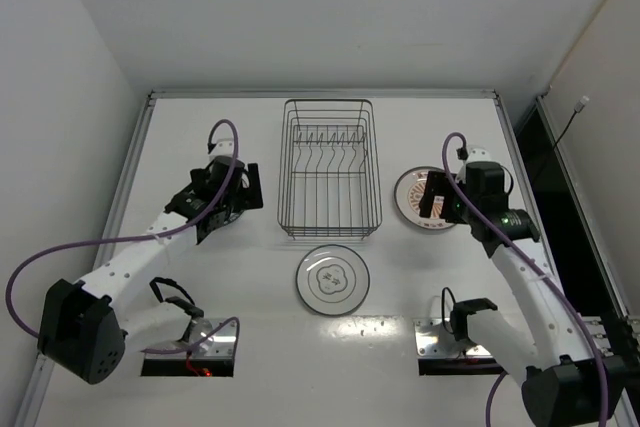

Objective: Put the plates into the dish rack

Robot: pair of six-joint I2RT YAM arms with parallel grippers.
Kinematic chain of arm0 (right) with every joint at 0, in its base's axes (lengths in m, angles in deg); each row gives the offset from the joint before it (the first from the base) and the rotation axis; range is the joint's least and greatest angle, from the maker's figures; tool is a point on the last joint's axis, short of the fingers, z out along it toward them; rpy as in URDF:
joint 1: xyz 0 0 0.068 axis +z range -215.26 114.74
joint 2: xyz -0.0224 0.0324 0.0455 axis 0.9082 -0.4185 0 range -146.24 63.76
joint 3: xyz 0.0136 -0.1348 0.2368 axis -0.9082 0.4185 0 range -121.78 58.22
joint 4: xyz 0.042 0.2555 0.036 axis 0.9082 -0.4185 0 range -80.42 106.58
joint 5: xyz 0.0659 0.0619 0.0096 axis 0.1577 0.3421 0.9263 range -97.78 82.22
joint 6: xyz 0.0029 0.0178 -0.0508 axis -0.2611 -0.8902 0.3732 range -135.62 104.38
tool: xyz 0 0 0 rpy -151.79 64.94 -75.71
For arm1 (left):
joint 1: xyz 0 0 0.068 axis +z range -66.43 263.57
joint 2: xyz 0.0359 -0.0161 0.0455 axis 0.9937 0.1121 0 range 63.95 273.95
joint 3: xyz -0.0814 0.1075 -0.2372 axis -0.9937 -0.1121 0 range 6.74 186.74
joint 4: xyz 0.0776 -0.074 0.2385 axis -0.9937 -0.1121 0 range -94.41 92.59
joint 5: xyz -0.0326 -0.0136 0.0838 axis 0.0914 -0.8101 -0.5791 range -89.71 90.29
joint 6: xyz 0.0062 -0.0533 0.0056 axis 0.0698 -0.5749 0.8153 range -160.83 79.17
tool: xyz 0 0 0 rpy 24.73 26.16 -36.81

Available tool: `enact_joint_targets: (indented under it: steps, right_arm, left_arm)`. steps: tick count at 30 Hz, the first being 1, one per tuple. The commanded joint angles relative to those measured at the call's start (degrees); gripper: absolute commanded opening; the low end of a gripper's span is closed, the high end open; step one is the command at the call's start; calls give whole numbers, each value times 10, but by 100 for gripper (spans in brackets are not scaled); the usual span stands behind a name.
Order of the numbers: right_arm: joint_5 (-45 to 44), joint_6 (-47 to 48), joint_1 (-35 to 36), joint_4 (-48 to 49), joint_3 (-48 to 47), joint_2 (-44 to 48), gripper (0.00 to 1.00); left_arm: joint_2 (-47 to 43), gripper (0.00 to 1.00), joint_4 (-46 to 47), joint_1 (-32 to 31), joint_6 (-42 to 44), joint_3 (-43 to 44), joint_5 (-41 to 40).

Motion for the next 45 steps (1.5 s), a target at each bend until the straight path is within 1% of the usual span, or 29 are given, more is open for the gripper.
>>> enact_joint_targets:
  steps: [1,3,6,7,9,10,11,12,14,17,19,21,22,25,26,27,28,29,30,31,32,33,34,36,38,40,42,43,45]
  right_arm:
    - [-45,-47,-2,4,10,7,100]
    - [-44,-67,-2,4,16,7,100]
    - [0,-67,-2,33,10,-3,100]
    - [0,-67,-2,33,10,-14,100]
    - [-24,-72,-2,33,-2,-25,100]
    - [-40,-91,-9,33,-2,-31,100]
    - [-71,-98,-9,23,-17,-49,100]
    - [-84,-105,-17,12,-23,-59,100]
    - [-90,-105,-30,3,-47,-78,100]
    - [-75,-99,-30,-2,-60,-101,100]
    - [-83,-92,-35,4,-60,-107,100]
    - [-92,-92,-48,12,-55,-107,100]
    - [-98,-92,-48,18,-55,-113,100]
    - [-98,-92,-76,37,-42,-124,100]
    - [-98,-111,-88,37,-35,-139,100]
    - [-77,-119,-102,37,-35,-152,100]
    - [-60,-124,-135,42,-30,-166,100]
    - [-39,-130,-153,48,-30,-181,100]
    - [10,-130,-169,55,-24,-213,100]
    - [36,-135,-201,70,-17,-229,98]
    - [60,-142,-217,78,-6,-246,96]
    - [107,-142,-233,87,0,-274,95]
    - [125,-149,-262,107,7,-284,91]
    - [165,-160,-289,125,27,-301,90]
    - [181,-160,-316,140,32,-327,88]
    - [193,-160,-323,140,32,-350,86]
    - [231,-166,-337,169,32,-390,80]
    - [248,-166,-337,183,37,-404,71]
    - [281,-181,-337,209,37,-447,59]
  left_arm:
    - [16,100,-4,6,-4,32,2]
    - [16,100,-4,6,-10,32,-7]
    - [1,100,-4,6,-16,32,-30]
    - [1,100,-4,6,-16,26,-30]
    - [1,100,-4,6,-16,26,-30]
    - [1,100,-4,6,-22,26,-30]
    - [1,100,-4,6,-22,26,-30]
    - [1,100,-4,6,-13,20,-21]
    - [1,100,8,6,2,20,21]
    - [6,100,8,6,8,20,28]
    - [6,100,8,6,13,20,8]
    - [12,100,-6,6,-4,27,-36]
    - [12,100,-11,6,-4,27,-44]
    - [-3,100,-17,6,-11,27,-44]
    - [-13,100,-9,6,-6,21,-44]
    - [-13,100,-9,6,-6,21,-44]
    - [-13,100,-9,6,-6,21,-49]
    - [-13,100,-9,6,-6,21,-49]
    - [-13,100,-9,6,-6,21,-49]
    - [-13,100,-9,6,-6,21,-49]
    - [-13,100,-9,6,-6,21,-49]
    - [-13,100,-9,6,-6,21,-49]
    - [-13,100,-9,6,-6,21,-49]
    - [-13,100,-9,6,-6,21,-49]
    - [-13,100,-9,6,-6,21,-49]
    - [-13,100,-9,6,-6,21,-49]
    - [-13,100,-9,6,-6,21,-49]
    - [-8,100,-9,6,-6,21,-49]
    - [-8,100,-9,6,-6,21,-49]
